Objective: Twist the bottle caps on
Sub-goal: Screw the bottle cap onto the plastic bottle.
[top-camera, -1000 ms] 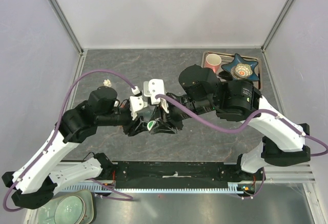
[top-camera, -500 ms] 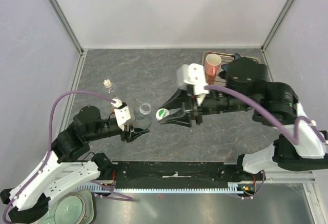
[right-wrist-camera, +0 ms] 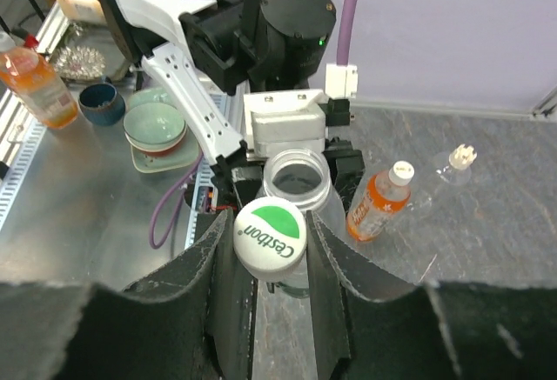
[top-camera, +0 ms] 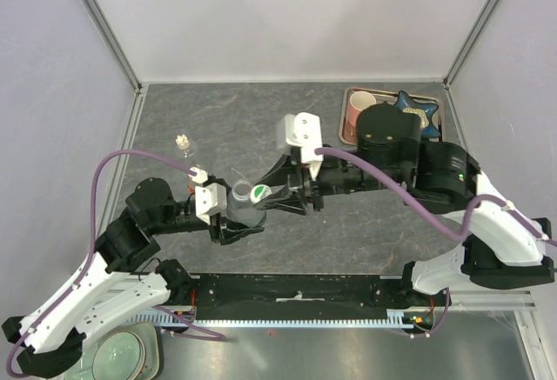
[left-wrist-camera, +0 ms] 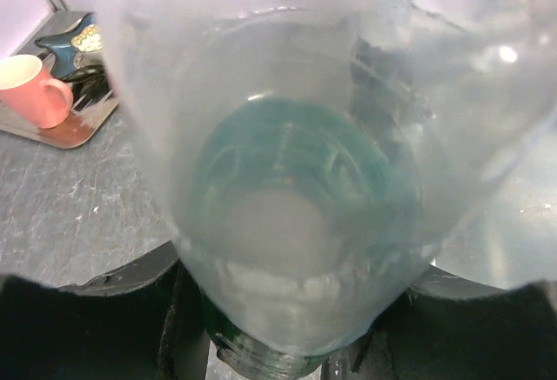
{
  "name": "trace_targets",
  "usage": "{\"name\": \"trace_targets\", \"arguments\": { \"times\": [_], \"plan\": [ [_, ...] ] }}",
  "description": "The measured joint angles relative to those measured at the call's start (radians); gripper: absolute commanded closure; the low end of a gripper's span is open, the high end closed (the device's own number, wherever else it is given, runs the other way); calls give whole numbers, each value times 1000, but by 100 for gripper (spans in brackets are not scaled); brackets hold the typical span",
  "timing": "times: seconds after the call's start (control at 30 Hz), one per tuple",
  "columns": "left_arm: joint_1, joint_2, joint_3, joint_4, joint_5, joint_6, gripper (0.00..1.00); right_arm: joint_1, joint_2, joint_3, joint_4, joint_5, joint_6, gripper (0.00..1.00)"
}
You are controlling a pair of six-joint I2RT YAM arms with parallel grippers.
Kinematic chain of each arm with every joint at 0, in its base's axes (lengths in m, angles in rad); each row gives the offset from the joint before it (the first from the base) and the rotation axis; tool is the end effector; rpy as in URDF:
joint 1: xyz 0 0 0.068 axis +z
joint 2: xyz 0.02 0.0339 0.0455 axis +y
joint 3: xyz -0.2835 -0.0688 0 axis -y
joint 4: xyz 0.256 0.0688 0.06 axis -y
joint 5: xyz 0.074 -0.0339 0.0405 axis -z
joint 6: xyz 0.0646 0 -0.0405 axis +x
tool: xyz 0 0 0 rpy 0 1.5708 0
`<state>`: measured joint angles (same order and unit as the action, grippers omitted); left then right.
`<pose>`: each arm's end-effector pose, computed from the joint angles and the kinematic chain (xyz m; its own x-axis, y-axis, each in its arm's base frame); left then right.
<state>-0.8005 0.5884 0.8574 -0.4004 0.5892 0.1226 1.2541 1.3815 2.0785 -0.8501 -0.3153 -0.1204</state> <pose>0.0729 -0.1266 0.3800 0.0293 0.1158 -0.9928 0.9841 0.1707 0.0490 0.0614 0.2517 0.5816 0.0728 -0.1445 -0.9868 -0.9973 -0.0126 -0.0718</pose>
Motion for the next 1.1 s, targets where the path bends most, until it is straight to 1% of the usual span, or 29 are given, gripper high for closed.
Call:
{"name": "trace_targets", "arguments": {
  "times": [0.1, 0.3, 0.4, 0.83, 1.1],
  "plan": [
    [2, -4, -8, 22, 40, -11, 58, 0, 31, -5, 5, 2, 0, 60],
    [3, -9, -32, 45, 72, -22, 59, 0, 34, -3, 5, 0, 0, 59],
    [3, -13, -43, 55, 76, -30, 60, 0, 34, -3, 4, 0, 0, 59],
    [3, -5, -89, 58, 76, -63, 62, 0, 14, -3, 27, 35, -8, 58],
    [3, 5, -89, 59, 99, -72, 63, 0, 65, 0, 25, 27, -9, 58]
  ]
}}
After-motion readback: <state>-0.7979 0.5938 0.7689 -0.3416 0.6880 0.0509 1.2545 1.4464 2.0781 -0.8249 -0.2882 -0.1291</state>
